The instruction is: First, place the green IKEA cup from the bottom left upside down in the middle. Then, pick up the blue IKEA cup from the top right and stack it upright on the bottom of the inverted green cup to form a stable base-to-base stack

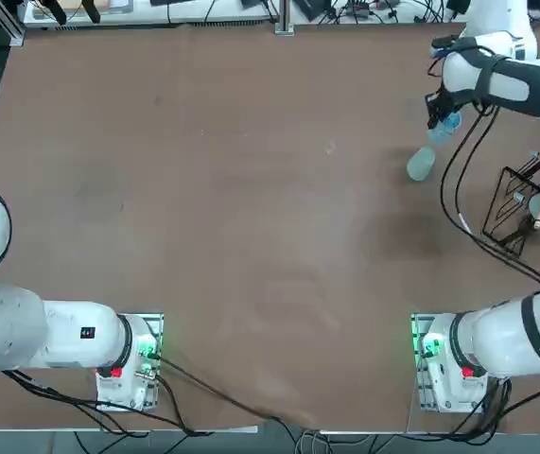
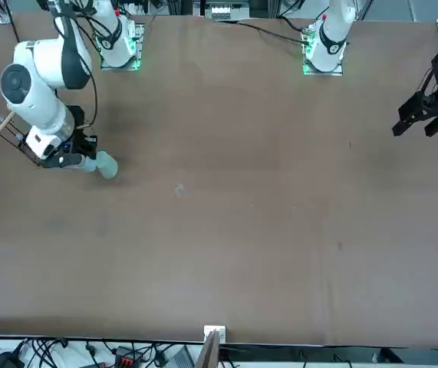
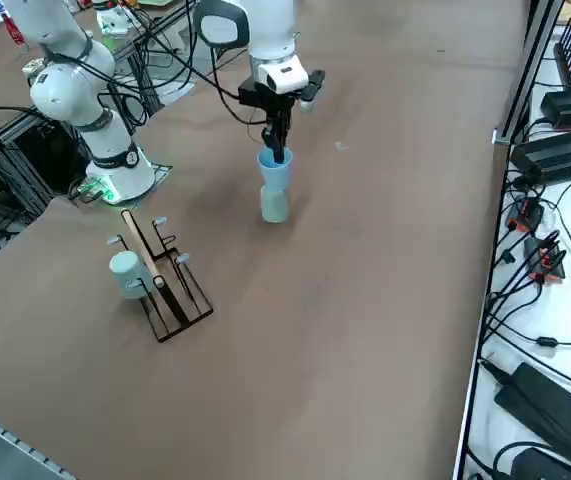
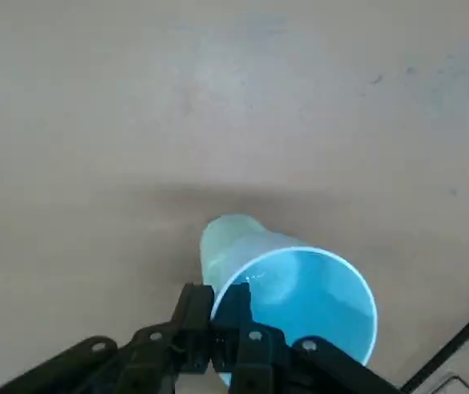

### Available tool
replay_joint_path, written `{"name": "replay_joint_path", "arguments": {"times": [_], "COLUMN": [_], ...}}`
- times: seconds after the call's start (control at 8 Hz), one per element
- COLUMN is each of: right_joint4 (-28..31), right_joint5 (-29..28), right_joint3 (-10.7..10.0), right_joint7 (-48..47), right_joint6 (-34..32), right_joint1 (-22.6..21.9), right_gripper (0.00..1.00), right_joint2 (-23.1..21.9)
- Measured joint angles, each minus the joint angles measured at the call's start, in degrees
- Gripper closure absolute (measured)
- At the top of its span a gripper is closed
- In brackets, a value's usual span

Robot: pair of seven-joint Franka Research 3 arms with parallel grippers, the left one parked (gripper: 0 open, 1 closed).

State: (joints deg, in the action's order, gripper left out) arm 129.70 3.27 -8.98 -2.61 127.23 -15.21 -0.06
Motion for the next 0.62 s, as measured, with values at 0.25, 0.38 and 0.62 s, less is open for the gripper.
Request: {"name": "replay_joint_path", "arguments": {"times": [0.25, 0.38, 0.62], "right_joint4": [2.4, 3.5, 4.6], "right_joint5": [0.0, 0.0, 0.0], "right_joint3": [0.2, 0.2, 0.2], "right_joint7": [-1.8, -1.9, -2.3], "right_joint6": [2.5, 3.6, 4.3], "right_joint1": [-0.9, -1.0, -1.1], "right_gripper": [0.97, 0.97, 0.97], "right_joint2": [-0.2, -0.5, -0.6]}}
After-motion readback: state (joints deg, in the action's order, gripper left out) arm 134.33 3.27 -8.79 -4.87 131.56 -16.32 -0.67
